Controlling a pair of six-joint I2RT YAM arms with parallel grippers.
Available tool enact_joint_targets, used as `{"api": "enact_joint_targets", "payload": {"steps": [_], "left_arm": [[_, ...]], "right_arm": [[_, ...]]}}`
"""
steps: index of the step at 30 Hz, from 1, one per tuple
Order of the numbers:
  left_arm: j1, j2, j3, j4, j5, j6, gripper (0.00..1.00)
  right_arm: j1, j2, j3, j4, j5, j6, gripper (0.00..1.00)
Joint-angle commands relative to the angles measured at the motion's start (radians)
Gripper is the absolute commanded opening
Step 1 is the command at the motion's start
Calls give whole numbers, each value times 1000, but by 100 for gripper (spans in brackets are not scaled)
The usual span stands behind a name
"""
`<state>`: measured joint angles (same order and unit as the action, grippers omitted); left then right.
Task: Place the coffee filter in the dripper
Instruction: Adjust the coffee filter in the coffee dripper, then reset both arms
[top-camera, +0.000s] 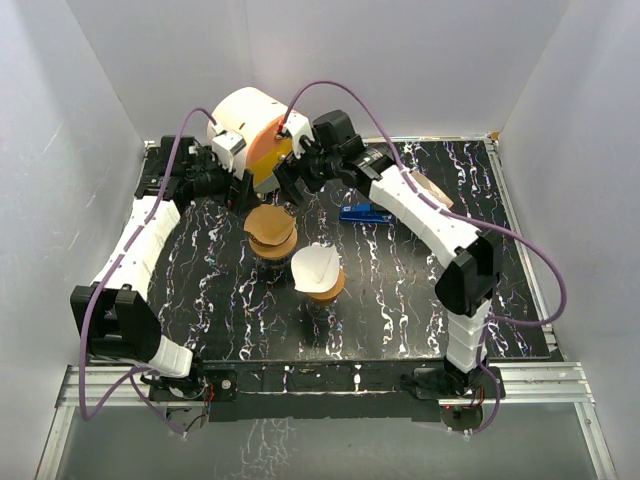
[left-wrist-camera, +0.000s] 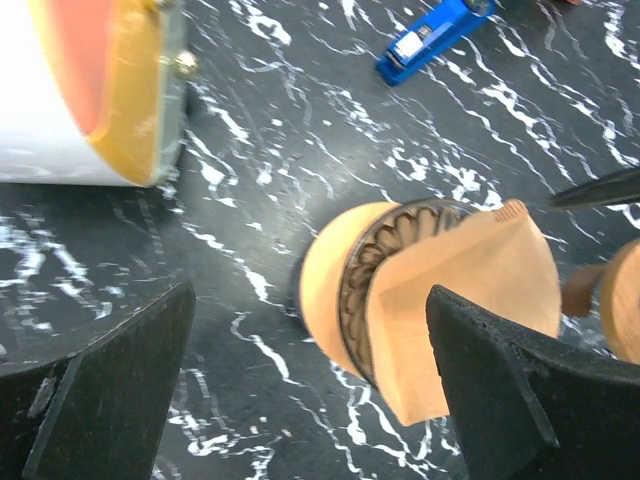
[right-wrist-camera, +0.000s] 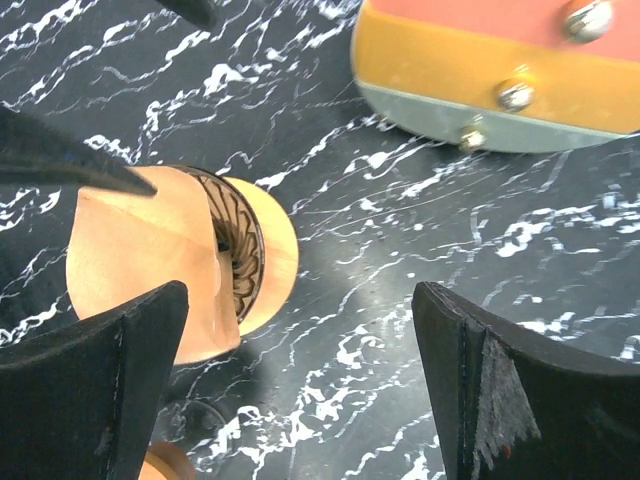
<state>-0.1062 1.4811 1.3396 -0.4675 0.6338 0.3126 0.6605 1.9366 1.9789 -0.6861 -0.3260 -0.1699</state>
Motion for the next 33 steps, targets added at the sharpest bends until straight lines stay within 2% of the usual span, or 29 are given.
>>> {"api": "enact_joint_targets", "payload": {"steps": [1,7,11,15,17,24,28,33], "left_arm": [[7,-63,96,-10,-162,35,99],[7,-60,176,36,-306,16,99],[7,-52,189,104,-433,-20,99],[7,-45,174,215,-643,-105,99],[7,-45,173,233,-684,-99,99],[7,-72,205,178,-633,-173,99],[7,-96,196,154,-583,-196,99],[7,-145,181,108,-505,-142,99]], "right_arm": [[-9,-123,15,29,134,-40,96],[-84,-188,-37,39,186,-18,98],[-202,-253,-97,73,181,47,99],[-343,-320,-199,124,180,122,98],[-411,-354,-239,143,158,151,98],[-586,-484,-361,216,51,151,98],[-618,-557,-413,260,48,124,98],[-648,-609,-423,262,40,136,98]]}}
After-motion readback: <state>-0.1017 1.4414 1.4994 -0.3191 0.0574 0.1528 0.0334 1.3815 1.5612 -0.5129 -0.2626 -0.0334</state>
